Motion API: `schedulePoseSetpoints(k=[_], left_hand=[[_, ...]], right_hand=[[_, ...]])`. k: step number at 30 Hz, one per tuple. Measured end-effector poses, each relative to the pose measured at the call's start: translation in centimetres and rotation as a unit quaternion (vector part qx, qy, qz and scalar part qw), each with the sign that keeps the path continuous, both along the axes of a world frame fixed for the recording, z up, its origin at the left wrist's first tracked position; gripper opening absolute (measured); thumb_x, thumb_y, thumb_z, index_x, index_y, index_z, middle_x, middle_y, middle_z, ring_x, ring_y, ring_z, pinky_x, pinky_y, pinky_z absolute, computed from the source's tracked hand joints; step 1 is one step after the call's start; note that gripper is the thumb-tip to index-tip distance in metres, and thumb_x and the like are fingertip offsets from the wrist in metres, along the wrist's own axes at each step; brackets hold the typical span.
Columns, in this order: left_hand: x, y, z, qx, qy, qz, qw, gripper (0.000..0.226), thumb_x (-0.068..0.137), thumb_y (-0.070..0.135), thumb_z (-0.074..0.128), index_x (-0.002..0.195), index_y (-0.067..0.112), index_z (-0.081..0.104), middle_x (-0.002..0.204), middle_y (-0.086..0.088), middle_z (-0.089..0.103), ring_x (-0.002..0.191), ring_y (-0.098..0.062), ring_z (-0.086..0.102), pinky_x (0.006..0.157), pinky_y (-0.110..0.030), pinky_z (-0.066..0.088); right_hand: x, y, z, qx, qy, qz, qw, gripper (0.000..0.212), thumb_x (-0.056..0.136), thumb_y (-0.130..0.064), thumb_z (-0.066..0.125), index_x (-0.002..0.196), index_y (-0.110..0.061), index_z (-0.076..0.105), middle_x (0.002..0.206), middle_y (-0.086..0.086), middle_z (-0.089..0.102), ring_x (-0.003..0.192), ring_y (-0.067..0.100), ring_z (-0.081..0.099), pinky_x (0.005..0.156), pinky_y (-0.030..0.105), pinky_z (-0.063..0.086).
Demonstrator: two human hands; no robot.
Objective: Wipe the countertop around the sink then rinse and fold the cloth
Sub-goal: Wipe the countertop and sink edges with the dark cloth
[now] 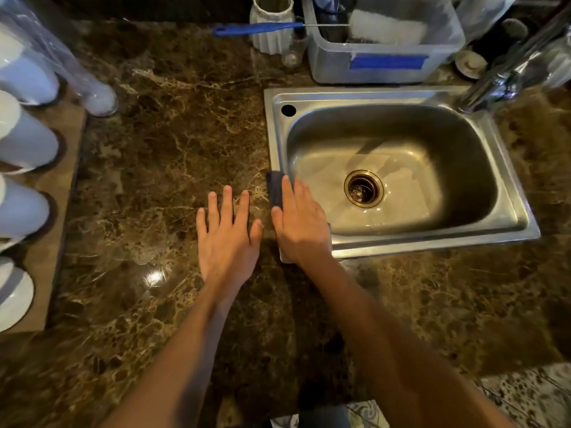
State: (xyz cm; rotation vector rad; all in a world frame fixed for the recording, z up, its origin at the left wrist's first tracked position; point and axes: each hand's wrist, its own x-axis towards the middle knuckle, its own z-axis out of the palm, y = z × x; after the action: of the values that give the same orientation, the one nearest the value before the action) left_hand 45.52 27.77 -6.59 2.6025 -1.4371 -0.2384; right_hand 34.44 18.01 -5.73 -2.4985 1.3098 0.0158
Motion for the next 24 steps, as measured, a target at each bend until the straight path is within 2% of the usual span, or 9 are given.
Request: schedulePoseSetpoints(k=[2, 4, 6, 10, 14, 16, 19, 22, 24], left_hand=[[0.0, -0.1, 0.0, -0.005, 0.000, 0.002, 1.000, 0.060, 0.103, 0.044, 0.037, 0.158, 0.023, 0.026, 0.168, -0.010, 0.019, 0.155, -0.033, 0.012, 0.124, -0.054, 0.014], [0.0, -0.1, 0.0, -0.007, 0.006, 0.007, 1.000, 0.060, 0.103, 0.044, 0.036, 0.158, 0.023, 0.026, 0.168, -0.009, 0.018, 0.155, -0.032, 0.011, 0.124, -0.054, 0.012], [-0.2, -0.2, 0.0, -0.007, 0.009, 0.010, 1.000, 0.060, 0.103, 0.044, 0.036, 0.159, 0.023, 0.026, 0.168, -0.009, 0.018, 0.156, -0.032, 0.011, 0.125, -0.053, 0.012], [-0.3, -0.3, -0.2, -0.011, 0.001, 0.013, 1.000, 0.060, 0.103, 0.044, 0.038, 0.158, 0.022, 0.029, 0.167, -0.010, 0.021, 0.155, -0.033, 0.014, 0.124, -0.054, 0.013], [-0.1, 0.0, -0.2, -0.016, -0.011, 0.013, 1.000, 0.059, 0.103, 0.046, 0.038, 0.157, 0.022, 0.032, 0.166, -0.010, 0.024, 0.154, -0.034, 0.017, 0.123, -0.053, 0.016], [0.1, 0.1, -0.1, -0.015, -0.006, 0.005, 1.000, 0.060, 0.103, 0.048, 0.039, 0.157, 0.023, 0.032, 0.166, -0.009, 0.025, 0.153, -0.034, 0.018, 0.123, -0.053, 0.016], [-0.2, -0.2, 0.2, -0.002, -0.002, 0.014, 1.000, 0.060, 0.104, 0.049, 0.034, 0.158, 0.024, 0.027, 0.168, -0.008, 0.020, 0.155, -0.034, 0.013, 0.124, -0.053, 0.013], [-0.5, -0.3, -0.1, 0.007, -0.023, 0.022, 0.999, 0.061, 0.104, 0.049, 0.032, 0.159, 0.023, 0.026, 0.168, -0.008, 0.019, 0.155, -0.033, 0.012, 0.124, -0.054, 0.014], [-0.6, -0.3, -0.3, 0.008, -0.033, 0.022, 0.999, 0.060, 0.104, 0.047, 0.035, 0.158, 0.022, 0.029, 0.167, -0.010, 0.022, 0.154, -0.034, 0.015, 0.123, -0.054, 0.015]], right_hand=[[-0.1, 0.4, 0.0, 0.014, 0.012, -0.022, 1.000, 0.063, 0.105, -0.038, 0.028, 0.158, -0.006, 0.019, 0.164, 0.018, 0.024, 0.151, 0.031, 0.024, 0.116, 0.049, 0.034], [-2.4, 3.2, 0.9, -0.039, 0.032, -0.004, 0.999, 0.062, 0.104, -0.039, 0.029, 0.155, -0.004, 0.027, 0.159, 0.020, 0.034, 0.147, 0.033, 0.031, 0.116, 0.049, 0.034], [-5.0, 5.6, 1.6, -0.040, 0.053, 0.017, 0.998, 0.062, 0.101, -0.040, 0.033, 0.153, -0.006, 0.031, 0.157, 0.016, 0.038, 0.147, 0.030, 0.031, 0.119, 0.048, 0.029], [-2.9, 6.6, 1.5, -0.067, 0.066, -0.042, 0.995, 0.064, 0.099, -0.043, 0.033, 0.152, -0.008, 0.032, 0.156, 0.017, 0.038, 0.145, 0.033, 0.033, 0.119, 0.051, 0.026], [-5.9, 4.9, 1.0, -0.091, 0.055, 0.048, 0.993, 0.057, 0.104, -0.041, 0.030, 0.149, -0.007, 0.038, 0.152, 0.015, 0.044, 0.141, 0.032, 0.039, 0.115, 0.050, 0.030], [-10.0, 2.3, 0.9, -0.132, 0.064, 0.013, 0.989, 0.046, 0.103, -0.034, 0.038, 0.136, -0.005, 0.052, 0.139, 0.015, 0.056, 0.128, 0.033, 0.052, 0.107, 0.050, 0.037], [-12.8, -0.7, 1.2, -0.083, 0.100, -0.099, 0.987, 0.043, 0.101, -0.036, 0.034, 0.128, -0.013, 0.058, 0.130, 0.009, 0.061, 0.124, 0.029, 0.052, 0.108, 0.049, 0.034], [-9.1, 2.0, 1.0, -0.105, 0.028, -0.095, 0.990, 0.042, 0.100, -0.034, 0.034, 0.129, -0.014, 0.058, 0.124, 0.010, 0.062, 0.115, 0.032, 0.056, 0.101, 0.048, 0.037], [-6.0, 4.6, 0.7, -0.080, -0.020, -0.047, 0.995, 0.049, 0.100, -0.037, 0.033, 0.140, -0.014, 0.049, 0.139, 0.014, 0.054, 0.127, 0.032, 0.050, 0.106, 0.048, 0.038]])
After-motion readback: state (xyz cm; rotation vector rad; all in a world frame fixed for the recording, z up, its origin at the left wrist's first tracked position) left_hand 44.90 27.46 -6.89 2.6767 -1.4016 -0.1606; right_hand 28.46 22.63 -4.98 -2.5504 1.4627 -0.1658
